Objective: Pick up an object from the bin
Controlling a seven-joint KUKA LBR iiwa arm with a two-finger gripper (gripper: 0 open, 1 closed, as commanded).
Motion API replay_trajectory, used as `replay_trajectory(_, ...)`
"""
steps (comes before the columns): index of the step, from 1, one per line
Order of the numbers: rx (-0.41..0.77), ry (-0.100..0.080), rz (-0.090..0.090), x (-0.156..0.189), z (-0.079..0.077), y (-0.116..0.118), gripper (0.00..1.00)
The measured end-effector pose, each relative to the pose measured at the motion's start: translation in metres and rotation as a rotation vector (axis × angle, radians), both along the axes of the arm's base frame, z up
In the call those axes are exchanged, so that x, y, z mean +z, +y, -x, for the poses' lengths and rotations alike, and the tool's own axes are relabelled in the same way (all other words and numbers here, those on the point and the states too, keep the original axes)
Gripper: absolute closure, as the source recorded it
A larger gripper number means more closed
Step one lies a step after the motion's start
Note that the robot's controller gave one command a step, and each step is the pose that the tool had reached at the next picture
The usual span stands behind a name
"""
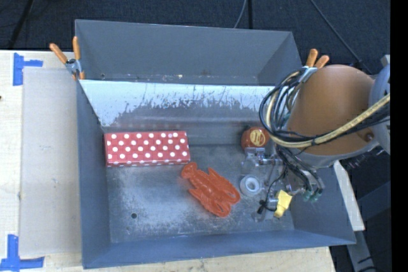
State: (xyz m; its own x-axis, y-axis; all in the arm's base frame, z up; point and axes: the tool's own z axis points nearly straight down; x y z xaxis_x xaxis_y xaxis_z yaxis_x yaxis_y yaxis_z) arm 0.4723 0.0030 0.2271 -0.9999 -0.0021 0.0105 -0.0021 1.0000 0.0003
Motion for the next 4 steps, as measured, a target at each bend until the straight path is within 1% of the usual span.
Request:
replay_trajectory(1, 0.000, -0.009, 0.000, 0.004, -0.001, 0.000, 0.00)
replay_trajectory(2, 0.059, -0.008, 0.000, -0.043, -0.001, 0.027, 0.00)
replay_trajectory(3, 0.073, -0.003, 0.000, -0.056, -0.001, 0.035, 0.00)
replay_trajectory(4, 0.145, -0.005, -0.005, -0.091, -0.015, 0.028, 0.00)
